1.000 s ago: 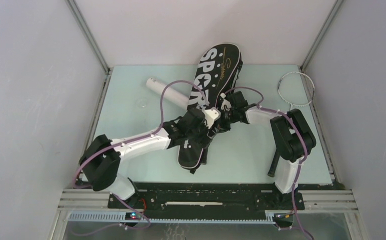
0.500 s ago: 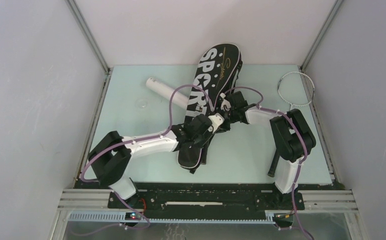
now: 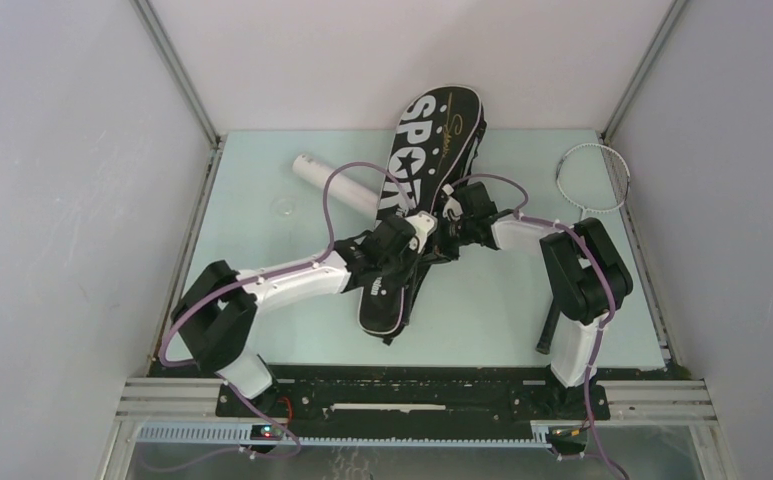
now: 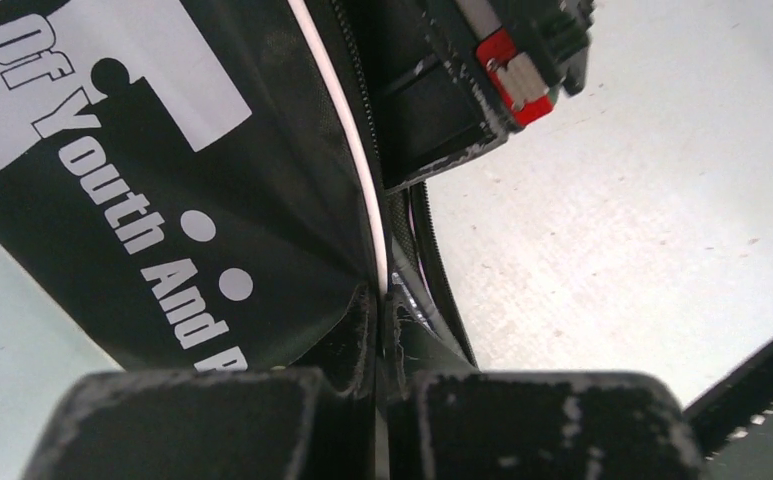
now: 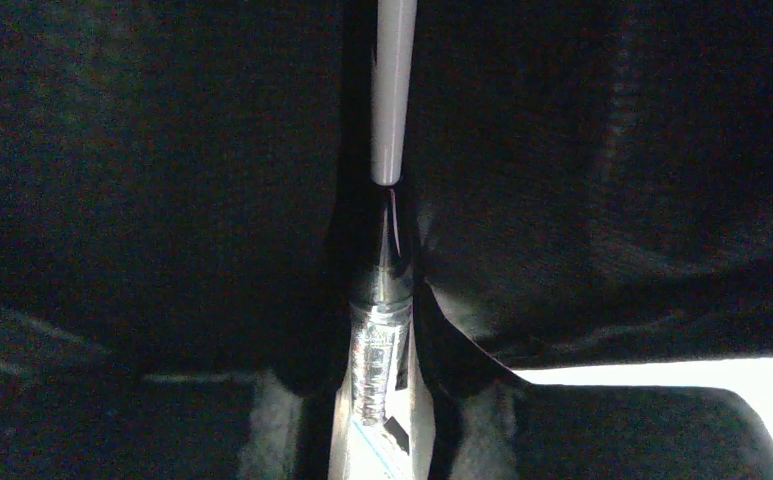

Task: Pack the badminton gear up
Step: Place the racket in the racket bag.

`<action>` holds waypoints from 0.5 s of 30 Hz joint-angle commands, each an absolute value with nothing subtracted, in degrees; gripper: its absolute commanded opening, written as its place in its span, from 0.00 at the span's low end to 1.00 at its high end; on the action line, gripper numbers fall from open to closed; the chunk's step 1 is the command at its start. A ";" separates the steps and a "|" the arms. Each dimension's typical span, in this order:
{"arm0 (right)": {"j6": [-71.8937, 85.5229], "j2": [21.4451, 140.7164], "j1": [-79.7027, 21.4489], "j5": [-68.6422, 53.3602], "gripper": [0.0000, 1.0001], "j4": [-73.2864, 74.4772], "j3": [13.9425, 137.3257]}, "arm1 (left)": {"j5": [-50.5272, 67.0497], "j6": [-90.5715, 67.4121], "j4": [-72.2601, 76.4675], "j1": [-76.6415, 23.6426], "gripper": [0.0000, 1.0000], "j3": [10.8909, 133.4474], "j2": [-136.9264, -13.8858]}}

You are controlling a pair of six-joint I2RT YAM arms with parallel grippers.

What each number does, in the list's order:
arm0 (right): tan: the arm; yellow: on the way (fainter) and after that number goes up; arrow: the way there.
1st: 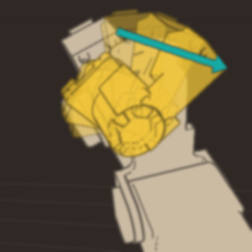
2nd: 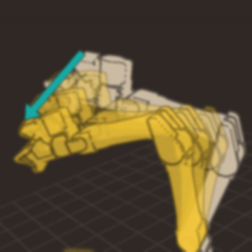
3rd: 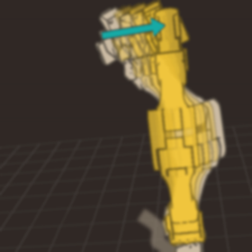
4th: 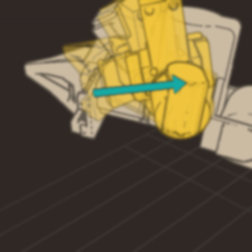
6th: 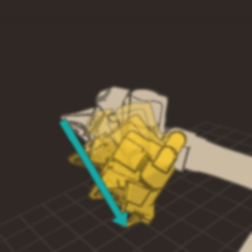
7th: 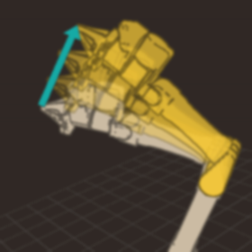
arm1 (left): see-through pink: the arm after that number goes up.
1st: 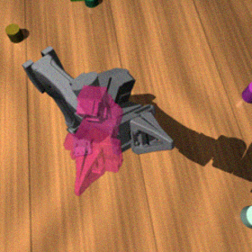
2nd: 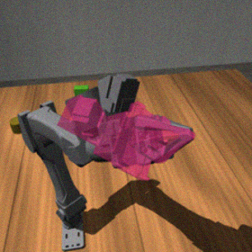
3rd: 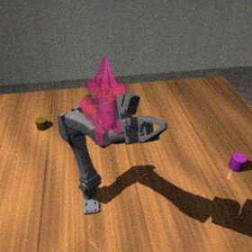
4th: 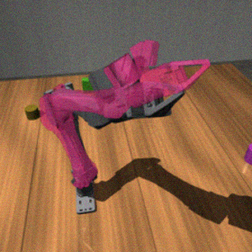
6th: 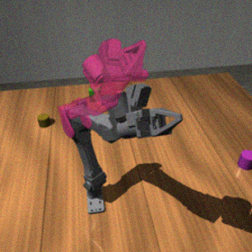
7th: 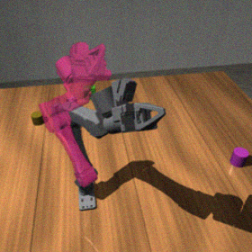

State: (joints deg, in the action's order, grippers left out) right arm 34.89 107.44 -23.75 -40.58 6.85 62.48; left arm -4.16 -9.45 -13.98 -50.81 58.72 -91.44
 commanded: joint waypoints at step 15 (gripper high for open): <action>49.66 109.50 -26.41 -39.22 0.28 -11.34 64.54 | 11.35 -20.73 -9.90 -48.07 0.00 63.75 -88.47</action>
